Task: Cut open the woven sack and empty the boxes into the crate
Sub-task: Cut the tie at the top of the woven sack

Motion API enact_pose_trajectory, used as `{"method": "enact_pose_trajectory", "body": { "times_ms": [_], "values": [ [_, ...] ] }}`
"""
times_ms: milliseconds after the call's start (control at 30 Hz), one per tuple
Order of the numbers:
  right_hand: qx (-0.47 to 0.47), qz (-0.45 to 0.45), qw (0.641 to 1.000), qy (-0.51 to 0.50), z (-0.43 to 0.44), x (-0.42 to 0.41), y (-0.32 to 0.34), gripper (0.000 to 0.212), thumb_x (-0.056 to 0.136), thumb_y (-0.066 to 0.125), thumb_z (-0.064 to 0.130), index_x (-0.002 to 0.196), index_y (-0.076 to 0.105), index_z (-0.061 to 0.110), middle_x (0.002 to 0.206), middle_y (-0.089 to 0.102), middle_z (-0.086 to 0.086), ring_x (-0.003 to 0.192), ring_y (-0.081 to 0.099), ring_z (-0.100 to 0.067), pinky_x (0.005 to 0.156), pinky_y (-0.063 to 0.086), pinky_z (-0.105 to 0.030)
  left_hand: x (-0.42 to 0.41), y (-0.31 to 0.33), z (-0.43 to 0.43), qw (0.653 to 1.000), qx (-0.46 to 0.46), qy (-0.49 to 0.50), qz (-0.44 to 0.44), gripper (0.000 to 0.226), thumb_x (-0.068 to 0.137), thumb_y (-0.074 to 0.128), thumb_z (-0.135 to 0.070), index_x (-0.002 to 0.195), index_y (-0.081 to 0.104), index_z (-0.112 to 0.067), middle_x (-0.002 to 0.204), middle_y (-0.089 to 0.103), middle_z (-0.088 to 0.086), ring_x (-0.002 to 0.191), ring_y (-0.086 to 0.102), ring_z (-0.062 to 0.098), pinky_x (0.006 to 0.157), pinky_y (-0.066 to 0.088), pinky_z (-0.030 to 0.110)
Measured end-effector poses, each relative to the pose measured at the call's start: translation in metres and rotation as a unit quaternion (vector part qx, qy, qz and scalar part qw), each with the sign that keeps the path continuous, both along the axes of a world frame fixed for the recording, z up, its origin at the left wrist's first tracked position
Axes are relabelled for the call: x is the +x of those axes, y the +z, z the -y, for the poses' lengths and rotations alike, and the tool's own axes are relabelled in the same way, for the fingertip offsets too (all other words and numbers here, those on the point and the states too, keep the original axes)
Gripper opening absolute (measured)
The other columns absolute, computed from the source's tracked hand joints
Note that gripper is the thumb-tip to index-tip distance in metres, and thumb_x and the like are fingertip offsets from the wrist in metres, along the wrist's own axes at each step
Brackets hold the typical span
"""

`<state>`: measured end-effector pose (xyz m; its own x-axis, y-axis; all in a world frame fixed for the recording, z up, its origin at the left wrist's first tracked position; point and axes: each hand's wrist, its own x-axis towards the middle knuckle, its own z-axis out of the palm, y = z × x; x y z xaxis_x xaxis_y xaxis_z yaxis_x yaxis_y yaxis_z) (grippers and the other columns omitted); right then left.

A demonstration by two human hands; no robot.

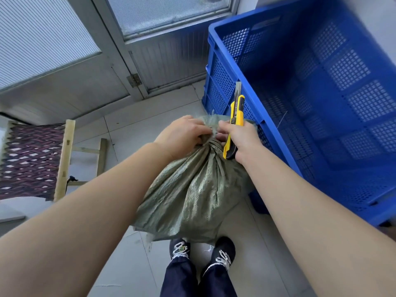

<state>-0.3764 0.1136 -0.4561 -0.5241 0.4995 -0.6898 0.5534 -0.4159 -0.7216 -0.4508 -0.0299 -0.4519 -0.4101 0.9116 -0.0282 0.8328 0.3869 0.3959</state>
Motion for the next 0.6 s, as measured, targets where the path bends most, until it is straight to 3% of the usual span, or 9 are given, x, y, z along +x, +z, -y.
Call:
{"method": "enact_pose_trajectory", "body": {
  "times_ms": [133,267,367,467,600],
  "values": [
    [0.132,-0.036,0.986,0.091,0.002,0.019,0.013,0.020,0.093,0.061,0.034,0.091,0.058,0.015,0.071,0.061,-0.001,0.059,0.056,-0.013,0.053,0.048,-0.020,0.001,-0.005,0.003,0.982,-0.033,0.140,0.125,0.033,0.086,0.056,-0.005,0.113,0.069,-0.016,0.112,0.072,0.005,0.105,0.062,0.026,0.094,0.046,0.033],
    [0.168,-0.032,0.968,0.185,0.005,0.038,0.010,0.056,0.093,0.041,0.060,0.099,0.061,0.008,0.065,0.051,0.002,0.065,0.049,-0.014,0.067,0.044,-0.034,0.002,-0.009,0.001,0.955,-0.030,0.212,0.205,0.030,0.088,0.056,-0.005,0.112,0.069,-0.016,0.111,0.070,0.004,0.105,0.061,0.022,0.094,0.044,0.028],
    [0.211,-0.040,0.946,0.242,0.003,0.052,0.006,0.049,0.093,0.047,0.056,0.096,0.061,0.009,0.069,0.051,0.000,0.069,0.050,-0.016,0.071,0.048,-0.044,0.005,-0.010,0.003,0.939,-0.021,0.251,0.234,0.026,0.087,0.058,-0.007,0.109,0.068,-0.016,0.102,0.069,0.004,0.097,0.060,0.020,0.088,0.042,0.025],
    [0.271,-0.029,0.915,0.297,-0.001,0.065,0.003,0.034,0.094,0.051,0.050,0.095,0.063,0.019,0.072,0.054,0.005,0.068,0.051,-0.014,0.067,0.043,-0.037,0.008,-0.010,0.005,0.919,0.002,0.292,0.266,0.019,0.087,0.060,-0.008,0.103,0.069,-0.014,0.091,0.064,0.001,0.087,0.057,0.018,0.080,0.041,0.023],
    [0.354,0.033,0.874,0.333,-0.008,0.079,0.004,0.037,0.093,0.049,0.054,0.120,0.061,0.033,0.107,0.067,0.006,0.099,0.060,-0.018,0.088,0.049,-0.041,0.012,-0.008,0.007,0.903,0.024,0.320,0.287,0.018,0.087,0.061,-0.007,0.103,0.070,-0.012,0.086,0.063,0.001,0.081,0.053,0.015,0.077,0.038,0.021]
  ]
}}
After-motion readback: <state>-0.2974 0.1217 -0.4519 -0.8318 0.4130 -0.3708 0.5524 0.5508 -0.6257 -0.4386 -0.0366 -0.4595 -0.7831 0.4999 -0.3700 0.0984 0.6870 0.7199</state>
